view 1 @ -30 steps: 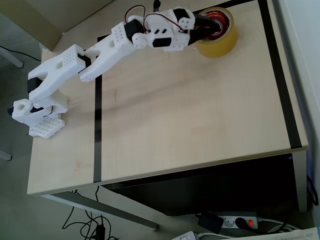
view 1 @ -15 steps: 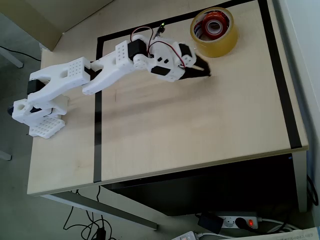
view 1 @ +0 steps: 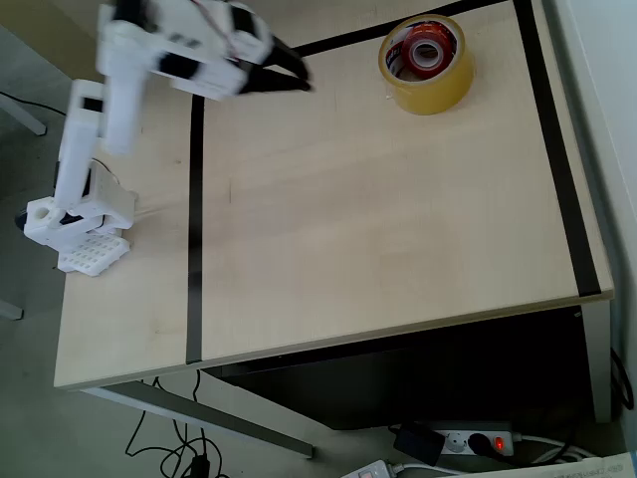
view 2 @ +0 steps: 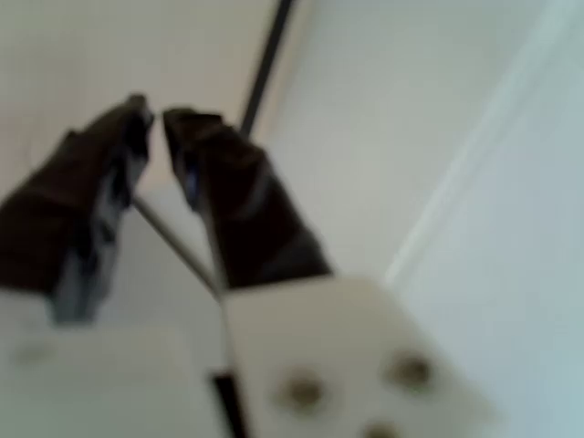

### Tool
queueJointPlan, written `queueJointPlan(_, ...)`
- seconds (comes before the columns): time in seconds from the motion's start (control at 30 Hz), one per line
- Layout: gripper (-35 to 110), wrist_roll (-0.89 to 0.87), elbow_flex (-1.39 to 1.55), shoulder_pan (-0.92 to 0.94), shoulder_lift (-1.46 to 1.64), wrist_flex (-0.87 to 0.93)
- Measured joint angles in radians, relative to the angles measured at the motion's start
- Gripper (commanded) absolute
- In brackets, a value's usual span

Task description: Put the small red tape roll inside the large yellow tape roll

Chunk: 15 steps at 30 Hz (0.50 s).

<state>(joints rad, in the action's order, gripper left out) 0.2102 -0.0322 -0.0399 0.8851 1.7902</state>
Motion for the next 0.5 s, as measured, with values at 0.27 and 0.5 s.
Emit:
queueJointPlan(0.27, 0, -0.015, 0.669, -0.005, 0.670, -0.015)
queueJointPlan(0.5, 2, -0.017, 1.651, -0.017, 1.436, -0.468)
